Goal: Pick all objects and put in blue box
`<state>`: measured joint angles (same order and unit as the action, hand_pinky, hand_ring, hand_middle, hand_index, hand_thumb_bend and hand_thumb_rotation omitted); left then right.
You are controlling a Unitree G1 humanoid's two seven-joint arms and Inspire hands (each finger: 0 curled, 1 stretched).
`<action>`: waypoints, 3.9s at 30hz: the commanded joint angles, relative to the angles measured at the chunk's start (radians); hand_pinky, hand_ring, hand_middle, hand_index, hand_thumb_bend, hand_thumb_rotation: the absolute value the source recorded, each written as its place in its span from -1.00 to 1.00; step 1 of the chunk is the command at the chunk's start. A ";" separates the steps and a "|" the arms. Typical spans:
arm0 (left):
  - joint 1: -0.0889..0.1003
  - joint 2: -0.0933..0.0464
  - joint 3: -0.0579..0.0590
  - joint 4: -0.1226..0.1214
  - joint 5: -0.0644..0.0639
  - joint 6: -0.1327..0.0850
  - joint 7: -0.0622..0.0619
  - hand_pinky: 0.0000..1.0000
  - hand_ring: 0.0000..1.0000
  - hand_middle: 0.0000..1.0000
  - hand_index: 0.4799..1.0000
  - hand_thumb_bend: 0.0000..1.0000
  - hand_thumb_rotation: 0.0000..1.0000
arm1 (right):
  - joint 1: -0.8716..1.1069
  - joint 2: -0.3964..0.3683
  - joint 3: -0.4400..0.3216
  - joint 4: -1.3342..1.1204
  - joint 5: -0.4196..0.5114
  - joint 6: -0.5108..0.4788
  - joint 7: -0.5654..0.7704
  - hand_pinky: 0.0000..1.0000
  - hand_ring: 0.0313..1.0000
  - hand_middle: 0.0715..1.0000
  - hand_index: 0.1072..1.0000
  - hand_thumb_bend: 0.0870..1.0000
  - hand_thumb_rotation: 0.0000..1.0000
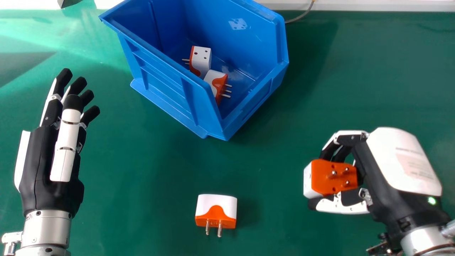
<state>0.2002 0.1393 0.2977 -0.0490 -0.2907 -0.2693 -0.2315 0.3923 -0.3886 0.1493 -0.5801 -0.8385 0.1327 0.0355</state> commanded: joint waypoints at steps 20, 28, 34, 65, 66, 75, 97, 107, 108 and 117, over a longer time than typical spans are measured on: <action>-0.018 0.018 0.003 0.002 0.002 -0.014 -0.026 0.80 0.85 0.88 0.78 0.03 0.50 | -0.335 0.042 -0.035 0.013 -0.005 -0.073 0.027 -0.71 -0.72 -0.68 -0.19 -0.14 -0.76; -0.025 0.020 0.007 0.004 0.001 -0.008 -0.026 0.80 0.85 0.88 0.78 0.05 0.51 | -0.573 0.052 0.003 0.213 -0.007 -0.102 -0.014 -0.70 -0.69 -0.64 -0.19 -0.14 -0.75; -0.023 0.017 0.008 -0.002 0.006 -0.007 -0.017 0.80 0.85 0.89 0.80 0.06 0.51 | -0.701 0.086 0.036 0.332 0.007 -0.110 -0.036 -0.76 -0.76 -0.71 -0.19 -0.14 -0.75; -0.047 0.024 0.008 0.023 0.006 -0.012 -0.029 0.78 0.83 0.86 0.73 0.05 0.49 | -1.322 0.231 0.254 1.213 0.019 -0.149 -0.168 -0.65 -0.59 -0.51 -0.17 -0.13 -0.76; -0.046 0.023 0.008 0.021 0.008 -0.012 -0.026 0.77 0.83 0.86 0.73 0.05 0.49 | -1.344 0.237 0.258 1.258 0.022 -0.159 -0.182 -0.66 -0.60 -0.52 -0.18 -0.13 -0.76; -0.026 0.014 0.011 0.008 0.008 -0.022 -0.015 0.78 0.83 0.86 0.75 0.03 0.50 | -1.506 0.292 0.300 1.601 0.030 -0.195 -0.272 -0.62 -0.55 -0.42 -0.15 -0.10 -0.85; -0.020 0.010 0.007 -0.001 0.009 -0.017 -0.002 0.78 0.83 0.86 0.75 -0.02 0.53 | -1.551 0.284 0.433 1.714 -0.007 -0.194 -0.275 -0.46 -0.35 -0.19 -0.12 -0.06 -0.99; -0.023 0.008 0.009 0.000 0.010 -0.021 0.001 0.79 0.83 0.85 0.75 -0.03 0.55 | -1.551 0.294 0.422 1.712 0.028 -0.149 -0.281 -0.46 -0.32 -0.14 -0.13 -0.06 -1.00; -0.025 0.007 0.009 0.002 0.008 -0.023 0.000 0.79 0.83 0.85 0.75 -0.03 0.55 | -1.550 0.297 0.413 1.713 0.039 -0.144 -0.283 -0.46 -0.32 -0.14 -0.13 -0.06 -1.00; -0.029 0.008 0.008 0.000 0.014 -0.019 0.009 0.78 0.82 0.84 0.71 -0.04 0.56 | -1.533 0.298 0.443 1.713 0.019 -0.118 -0.311 -0.38 -0.25 -0.16 -0.10 -0.05 -0.99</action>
<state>0.1739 0.1425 0.3006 -0.0284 -0.2766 -0.2711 -0.2247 -1.1031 -0.0814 0.5847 1.1425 -0.8034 0.0104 -0.2423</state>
